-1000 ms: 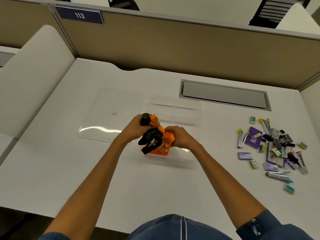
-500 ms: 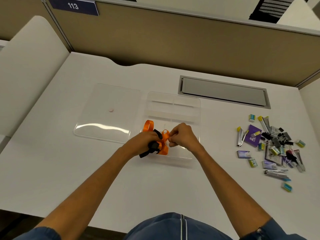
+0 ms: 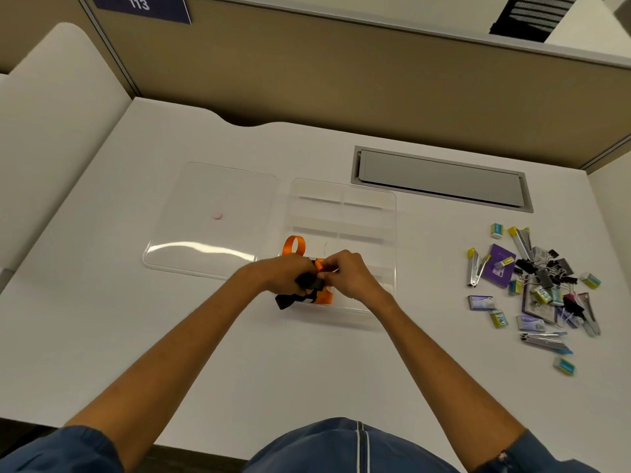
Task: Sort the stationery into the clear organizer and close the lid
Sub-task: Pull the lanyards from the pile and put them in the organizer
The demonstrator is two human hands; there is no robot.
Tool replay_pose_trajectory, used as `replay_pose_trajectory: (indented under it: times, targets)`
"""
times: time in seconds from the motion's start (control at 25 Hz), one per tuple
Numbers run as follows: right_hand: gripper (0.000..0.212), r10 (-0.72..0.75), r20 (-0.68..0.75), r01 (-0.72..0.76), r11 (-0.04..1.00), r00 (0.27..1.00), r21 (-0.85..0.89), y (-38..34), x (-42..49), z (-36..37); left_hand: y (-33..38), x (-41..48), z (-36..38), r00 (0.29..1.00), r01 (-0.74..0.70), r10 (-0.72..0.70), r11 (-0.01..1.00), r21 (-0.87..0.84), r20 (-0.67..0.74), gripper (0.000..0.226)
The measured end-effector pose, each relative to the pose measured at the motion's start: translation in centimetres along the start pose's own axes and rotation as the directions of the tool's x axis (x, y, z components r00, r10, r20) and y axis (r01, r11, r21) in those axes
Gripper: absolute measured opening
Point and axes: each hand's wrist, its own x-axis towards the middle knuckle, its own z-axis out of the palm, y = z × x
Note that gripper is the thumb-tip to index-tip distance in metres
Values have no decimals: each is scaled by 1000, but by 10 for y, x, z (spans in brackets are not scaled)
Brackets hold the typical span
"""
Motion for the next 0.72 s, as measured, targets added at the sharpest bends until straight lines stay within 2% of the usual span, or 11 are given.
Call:
replay_pose_trajectory:
  times: [0.08,0.16,0.24,0.28,0.4,0.48,0.56,0.64,0.72]
  targets:
    - [19,-6,11,6,1000,1000,-29,1,1,0,-6,-8,-19,998,-22,20,999,-29,-62,38]
    - [21,-1,9,1,999,1000,-41,2,2,1,-14,-12,-37,962,-10,-6,998,-56,-273,40]
    - [21,18,-24,-19,999,1000,-41,1,1,4,-23,-7,-45,890,56,-72,997,-50,-449,43]
    - [21,20,-55,-22,999,998,-33,1,1,5,-26,-4,-44,878,87,-90,996,-29,-470,48]
    - [21,1,-143,4,999,990,34,1,0,1,-27,9,-29,919,101,-56,990,97,-390,59]
    - [42,-10,-110,12,1000,994,9,0,-4,0,-27,13,-19,920,109,5,957,269,-391,49]
    - [67,-53,-42,48,993,998,-110,-3,-9,8,-26,11,-17,904,101,94,901,423,-417,31]
    - [77,-100,3,99,977,995,-189,-3,-8,21,-23,6,-18,885,76,132,905,418,-447,19]
    - [62,-107,-35,98,974,994,-204,0,-4,27,-16,2,-14,864,55,104,953,297,-493,18]
